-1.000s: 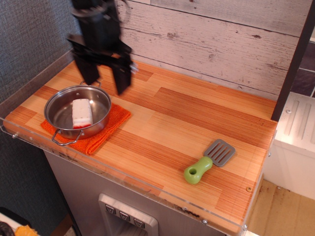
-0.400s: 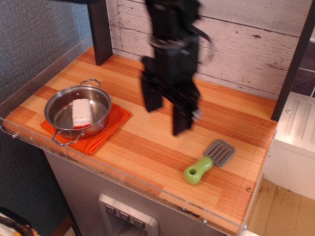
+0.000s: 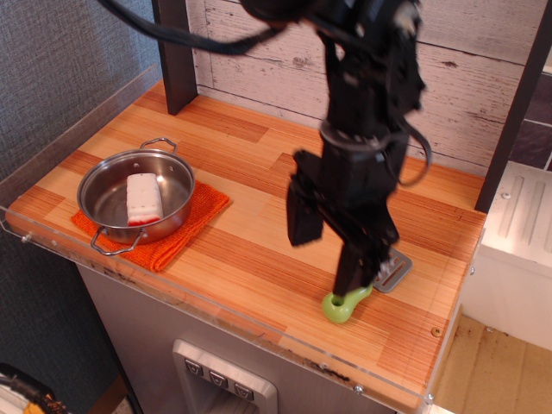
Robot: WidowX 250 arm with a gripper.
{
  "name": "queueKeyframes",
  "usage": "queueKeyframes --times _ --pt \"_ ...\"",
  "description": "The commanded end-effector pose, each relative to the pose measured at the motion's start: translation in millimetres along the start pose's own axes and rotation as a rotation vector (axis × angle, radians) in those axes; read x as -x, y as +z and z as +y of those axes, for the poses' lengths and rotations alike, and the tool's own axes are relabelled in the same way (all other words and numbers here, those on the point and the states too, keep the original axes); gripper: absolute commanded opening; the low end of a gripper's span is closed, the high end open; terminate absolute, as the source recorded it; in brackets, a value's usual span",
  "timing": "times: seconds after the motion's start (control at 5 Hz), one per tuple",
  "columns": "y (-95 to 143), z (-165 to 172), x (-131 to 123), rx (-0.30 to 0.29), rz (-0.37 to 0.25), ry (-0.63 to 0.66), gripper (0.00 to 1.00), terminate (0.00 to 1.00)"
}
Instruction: Move spatual to above red towel
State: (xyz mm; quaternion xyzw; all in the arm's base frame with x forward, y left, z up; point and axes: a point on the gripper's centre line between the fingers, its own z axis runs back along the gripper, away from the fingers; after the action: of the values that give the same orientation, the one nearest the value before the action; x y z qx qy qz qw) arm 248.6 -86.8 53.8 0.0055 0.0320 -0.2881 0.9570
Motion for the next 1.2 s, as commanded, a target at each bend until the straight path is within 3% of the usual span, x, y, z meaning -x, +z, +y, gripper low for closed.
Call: queueKeyframes --times 0.0,0.2,0.4,0.6,0.8,1.0 --pt "-28 -23 -6 0.023 0.011 0.04 1.0 0.0" --pt "-42 -26 -8 0.021 0.016 0.065 1.0 0.0" --pt "-46 -23 -9 0.009 -0.046 0.093 0.0 0.0" --pt "-31 -17 -8 -0.01 -0.149 0.097 0.0 0.0" --pt "-15 -10 -7 0.003 -0.185 0.091 0.0 0.0" --pt "17 15 -2 0.017 -0.222 0.142 0.0 0.0"
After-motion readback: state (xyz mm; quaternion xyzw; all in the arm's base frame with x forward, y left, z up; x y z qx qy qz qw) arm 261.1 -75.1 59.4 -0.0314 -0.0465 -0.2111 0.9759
